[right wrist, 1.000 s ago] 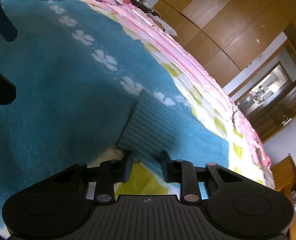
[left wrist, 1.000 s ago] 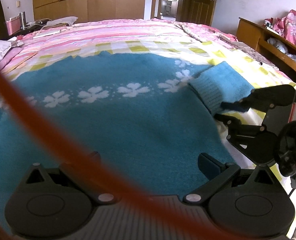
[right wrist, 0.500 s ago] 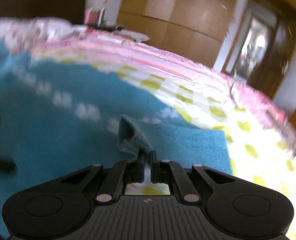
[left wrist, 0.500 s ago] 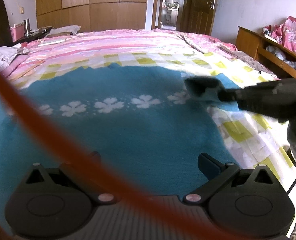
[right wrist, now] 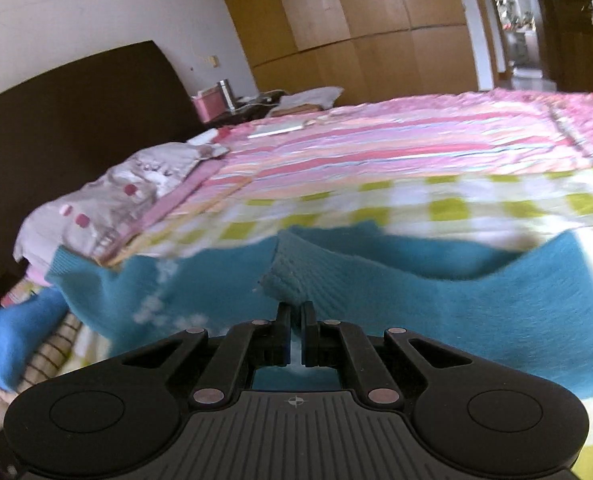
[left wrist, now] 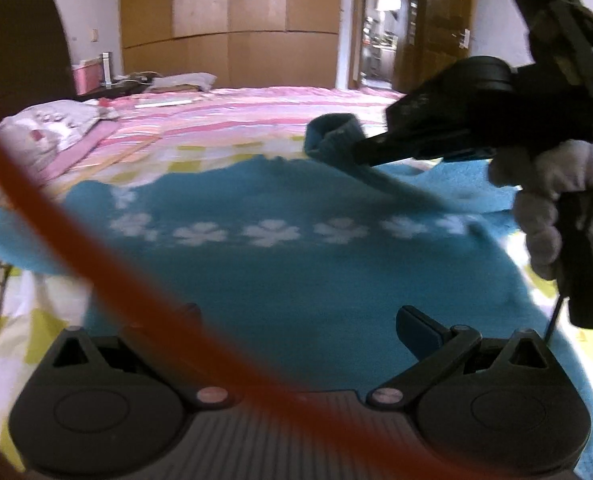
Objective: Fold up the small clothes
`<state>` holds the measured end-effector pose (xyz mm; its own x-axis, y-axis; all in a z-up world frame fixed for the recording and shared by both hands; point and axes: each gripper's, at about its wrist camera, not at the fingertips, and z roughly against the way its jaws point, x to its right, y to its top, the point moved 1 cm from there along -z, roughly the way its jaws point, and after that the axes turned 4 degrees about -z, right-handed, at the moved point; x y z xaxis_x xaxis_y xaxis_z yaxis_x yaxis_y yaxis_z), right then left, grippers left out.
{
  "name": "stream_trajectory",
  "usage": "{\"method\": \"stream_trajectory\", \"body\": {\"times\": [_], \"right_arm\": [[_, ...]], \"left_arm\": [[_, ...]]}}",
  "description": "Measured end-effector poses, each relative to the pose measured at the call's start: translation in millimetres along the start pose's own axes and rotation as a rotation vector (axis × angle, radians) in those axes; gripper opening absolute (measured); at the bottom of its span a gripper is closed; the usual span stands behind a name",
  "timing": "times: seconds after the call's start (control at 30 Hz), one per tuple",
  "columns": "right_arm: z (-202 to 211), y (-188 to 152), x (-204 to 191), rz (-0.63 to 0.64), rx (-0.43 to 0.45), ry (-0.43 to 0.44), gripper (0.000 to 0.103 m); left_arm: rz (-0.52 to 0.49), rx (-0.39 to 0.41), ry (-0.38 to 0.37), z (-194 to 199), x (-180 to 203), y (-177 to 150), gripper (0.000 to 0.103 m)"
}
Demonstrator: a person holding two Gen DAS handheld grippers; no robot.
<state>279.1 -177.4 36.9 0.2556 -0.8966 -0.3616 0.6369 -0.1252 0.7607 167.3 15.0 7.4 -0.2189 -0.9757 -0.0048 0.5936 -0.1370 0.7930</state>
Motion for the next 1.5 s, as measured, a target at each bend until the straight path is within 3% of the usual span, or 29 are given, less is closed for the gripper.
{"method": "stream_trajectory", "body": {"times": [0.2,0.53,1.1,1.5], "right_arm": [[-49.0,-1.5,-48.6,-0.014,-0.045,0.068,0.004],[-102.7,-3.7,-101.9,-0.032,-0.069,0.097,0.004],[-155.7,-26.9,-106.3,-0.037,-0.147,0.087,0.004],[-150.4,-27.4,-114.7,0.064,-0.199,0.138,0.011]], "left_arm": [[0.051,0.008,0.012,-2.2,-32.3,-4.5,0.103],[0.089,0.030,0.027,-1.7,-60.0,-5.8,0.103],[0.104,0.005,0.042,-11.1,-68.1,-9.9,0.103],[0.076,0.055,0.051,-1.4,-66.7,-8.0,0.103]]}}
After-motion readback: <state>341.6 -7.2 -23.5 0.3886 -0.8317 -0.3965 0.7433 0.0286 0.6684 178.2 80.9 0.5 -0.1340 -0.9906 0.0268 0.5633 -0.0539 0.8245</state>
